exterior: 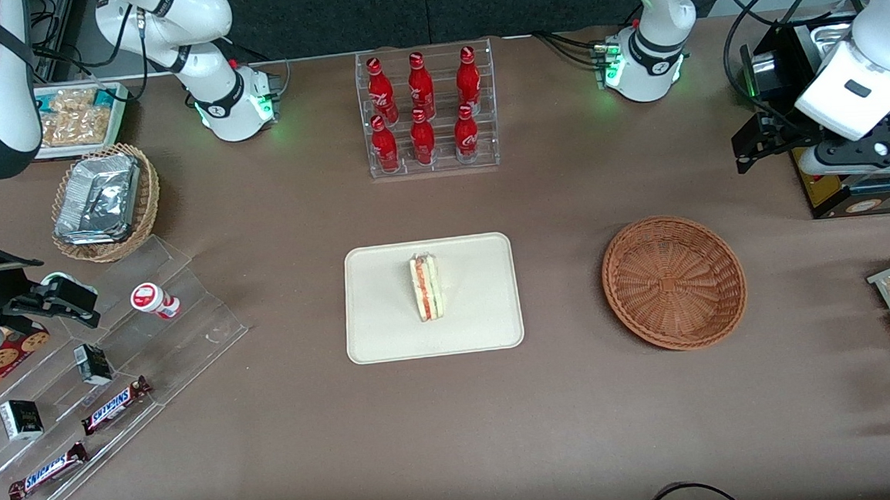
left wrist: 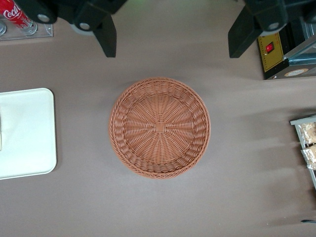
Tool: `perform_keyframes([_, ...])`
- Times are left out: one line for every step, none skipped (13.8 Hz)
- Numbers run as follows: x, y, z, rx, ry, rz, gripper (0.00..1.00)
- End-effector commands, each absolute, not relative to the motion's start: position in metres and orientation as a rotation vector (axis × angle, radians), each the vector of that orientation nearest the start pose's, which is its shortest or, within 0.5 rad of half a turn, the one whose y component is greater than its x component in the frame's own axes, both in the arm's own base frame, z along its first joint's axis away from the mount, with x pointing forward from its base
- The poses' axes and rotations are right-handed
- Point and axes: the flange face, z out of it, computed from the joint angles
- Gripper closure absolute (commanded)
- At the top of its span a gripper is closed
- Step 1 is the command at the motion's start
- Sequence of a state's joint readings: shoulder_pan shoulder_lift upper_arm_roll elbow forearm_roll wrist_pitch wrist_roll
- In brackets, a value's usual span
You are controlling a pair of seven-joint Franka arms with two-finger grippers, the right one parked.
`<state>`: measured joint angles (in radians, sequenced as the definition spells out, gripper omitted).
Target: Place sandwich from basket to tray
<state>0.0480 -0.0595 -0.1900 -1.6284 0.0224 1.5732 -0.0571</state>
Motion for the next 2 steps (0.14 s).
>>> perform_keyframes([0.5299, -0.0760, 0.6343, -3.106, 0.127, 0.008, 0.00])
perform_keyframes([0.5302, -0.0752, 0.6345, -3.106, 0.125, 0.006, 0.00])
